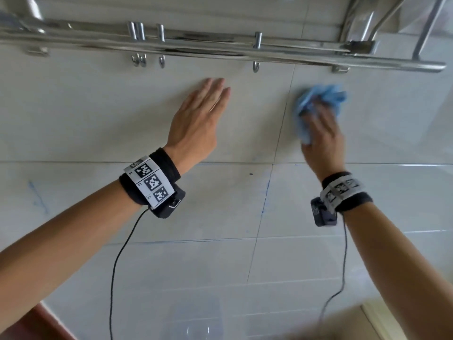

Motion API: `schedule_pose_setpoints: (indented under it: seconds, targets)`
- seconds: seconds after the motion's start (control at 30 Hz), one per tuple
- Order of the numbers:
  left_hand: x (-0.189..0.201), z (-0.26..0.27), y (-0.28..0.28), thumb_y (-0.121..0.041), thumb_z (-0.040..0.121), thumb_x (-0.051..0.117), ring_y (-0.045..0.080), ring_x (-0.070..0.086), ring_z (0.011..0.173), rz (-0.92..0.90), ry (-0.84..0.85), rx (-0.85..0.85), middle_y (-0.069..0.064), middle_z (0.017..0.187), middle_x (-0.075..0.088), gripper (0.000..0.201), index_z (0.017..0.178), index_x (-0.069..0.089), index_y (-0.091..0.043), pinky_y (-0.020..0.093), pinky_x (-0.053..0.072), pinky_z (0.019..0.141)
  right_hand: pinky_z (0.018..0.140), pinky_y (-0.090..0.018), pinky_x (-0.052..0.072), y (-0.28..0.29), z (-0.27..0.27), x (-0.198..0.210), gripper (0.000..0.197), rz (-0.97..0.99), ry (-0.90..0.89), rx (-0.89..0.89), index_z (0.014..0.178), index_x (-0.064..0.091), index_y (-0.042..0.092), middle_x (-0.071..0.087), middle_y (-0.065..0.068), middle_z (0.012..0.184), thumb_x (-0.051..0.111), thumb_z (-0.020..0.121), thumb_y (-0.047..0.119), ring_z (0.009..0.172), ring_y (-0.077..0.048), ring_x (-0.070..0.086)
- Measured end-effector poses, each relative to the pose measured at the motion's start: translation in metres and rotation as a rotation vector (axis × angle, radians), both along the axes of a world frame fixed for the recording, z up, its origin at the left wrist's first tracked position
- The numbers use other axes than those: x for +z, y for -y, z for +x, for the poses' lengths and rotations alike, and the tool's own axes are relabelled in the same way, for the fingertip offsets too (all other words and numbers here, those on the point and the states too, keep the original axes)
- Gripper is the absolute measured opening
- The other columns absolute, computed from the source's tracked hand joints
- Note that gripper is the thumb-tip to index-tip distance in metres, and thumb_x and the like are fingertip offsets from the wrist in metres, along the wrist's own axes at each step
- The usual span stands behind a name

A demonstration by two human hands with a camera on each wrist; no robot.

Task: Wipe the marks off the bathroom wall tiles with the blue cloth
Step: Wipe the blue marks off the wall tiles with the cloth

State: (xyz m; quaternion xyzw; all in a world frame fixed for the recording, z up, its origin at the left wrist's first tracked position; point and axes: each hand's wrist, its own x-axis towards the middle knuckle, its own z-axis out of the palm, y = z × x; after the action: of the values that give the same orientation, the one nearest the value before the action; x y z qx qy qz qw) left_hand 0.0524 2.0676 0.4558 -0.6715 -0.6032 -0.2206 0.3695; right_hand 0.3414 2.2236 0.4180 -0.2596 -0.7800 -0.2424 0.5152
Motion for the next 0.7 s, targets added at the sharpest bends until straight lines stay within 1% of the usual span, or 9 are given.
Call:
schedule_pose_setpoints:
  seconds: [0.07, 0.17, 0.27, 0.33, 0.4, 0.47, 0.53, 0.63, 0.7]
  targets:
    - [-0.001, 0.002, -0.001, 0.001, 0.093, 0.049, 0.029, 0.015, 0.161, -0.008, 0.003, 0.015, 0.008, 0.173, 0.021, 0.076, 0.165, 0.026, -0.01, 0.042, 0.02, 0.13, 0.108, -0.04, 0.051, -0.007, 0.001, 0.016, 0.028, -0.016, -0.264, -0.02, 0.122, 0.067, 0.006, 0.058, -0.011, 0.147, 0.061, 0.094, 0.004, 0.14, -0.029, 0.051]
    - [-0.001, 0.002, -0.003, 0.002, 0.093, 0.049, 0.029, 0.013, 0.162, -0.013, -0.002, 0.012, 0.008, 0.174, 0.02, 0.077, 0.165, 0.025, -0.009, 0.04, 0.017, 0.131, 0.111, -0.037, 0.048, -0.003, -0.02, -0.003, 0.031, -0.007, -0.328, -0.033, 0.121, 0.068, 0.004, 0.058, -0.012, 0.147, 0.062, 0.091, 0.002, 0.138, -0.031, 0.052]
    - [-0.001, -0.001, -0.004, 0.003, 0.092, 0.047, 0.029, 0.014, 0.161, -0.005, -0.02, 0.003, 0.008, 0.173, 0.022, 0.078, 0.165, 0.025, -0.009, 0.04, 0.017, 0.131, 0.104, -0.045, 0.053, 0.016, -0.051, -0.059, 0.035, -0.014, -0.071, 0.099, 0.123, 0.07, 0.003, 0.057, -0.016, 0.147, 0.064, 0.09, -0.002, 0.138, -0.033, 0.053]
    - [-0.001, -0.003, -0.004, 0.005, 0.09, 0.047, 0.029, 0.015, 0.161, -0.009, -0.025, -0.01, 0.007, 0.173, 0.023, 0.08, 0.165, 0.026, -0.01, 0.041, 0.019, 0.13, 0.097, -0.044, 0.055, 0.03, -0.059, -0.097, 0.033, -0.036, 0.205, 0.172, 0.121, 0.071, 0.009, 0.053, -0.009, 0.153, 0.067, 0.089, 0.0, 0.136, -0.029, 0.054]
    - [0.0, -0.004, -0.002, 0.006, 0.089, 0.046, 0.028, 0.015, 0.161, -0.012, -0.028, -0.007, 0.006, 0.173, 0.023, 0.08, 0.165, 0.026, -0.011, 0.043, 0.021, 0.13, 0.092, -0.041, 0.055, 0.031, -0.049, -0.112, 0.035, -0.035, 0.386, 0.195, 0.118, 0.071, 0.013, 0.05, -0.003, 0.157, 0.071, 0.085, 0.0, 0.132, -0.027, 0.056]
    - [0.002, -0.006, -0.001, 0.006, 0.089, 0.046, 0.027, 0.015, 0.161, -0.021, -0.035, -0.006, 0.005, 0.173, 0.022, 0.082, 0.166, 0.026, -0.012, 0.043, 0.021, 0.13, 0.09, -0.043, 0.056, 0.022, -0.034, -0.105, 0.039, -0.007, 0.442, 0.171, 0.122, 0.07, 0.014, 0.048, -0.003, 0.158, 0.071, 0.086, 0.001, 0.133, -0.027, 0.055]
    - [0.001, -0.007, -0.001, 0.005, 0.088, 0.046, 0.026, 0.014, 0.162, -0.031, -0.05, -0.011, 0.004, 0.174, 0.021, 0.083, 0.166, 0.024, -0.013, 0.042, 0.02, 0.13, 0.088, -0.045, 0.057, 0.011, -0.019, -0.1, 0.035, 0.006, 0.304, 0.12, 0.121, 0.072, 0.011, 0.052, -0.007, 0.154, 0.069, 0.089, -0.001, 0.135, -0.029, 0.056]
    - [-0.002, -0.008, -0.002, 0.002, 0.088, 0.046, 0.026, 0.014, 0.162, -0.038, -0.046, 0.007, 0.003, 0.174, 0.02, 0.083, 0.166, 0.024, -0.014, 0.043, 0.02, 0.13, 0.103, -0.039, 0.055, 0.001, -0.012, -0.111, 0.017, 0.039, -0.081, 0.047, 0.111, 0.075, 0.004, 0.062, -0.012, 0.142, 0.064, 0.098, 0.004, 0.136, -0.03, 0.056]
    - [-0.004, -0.007, -0.003, 0.001, 0.088, 0.047, 0.026, 0.012, 0.162, -0.048, -0.041, 0.024, 0.002, 0.175, 0.018, 0.084, 0.167, 0.023, -0.015, 0.044, 0.018, 0.13, 0.106, -0.039, 0.053, 0.004, -0.03, -0.124, 0.017, 0.003, -0.282, 0.005, 0.11, 0.073, 0.002, 0.064, -0.012, 0.14, 0.064, 0.096, 0.003, 0.133, -0.032, 0.058]
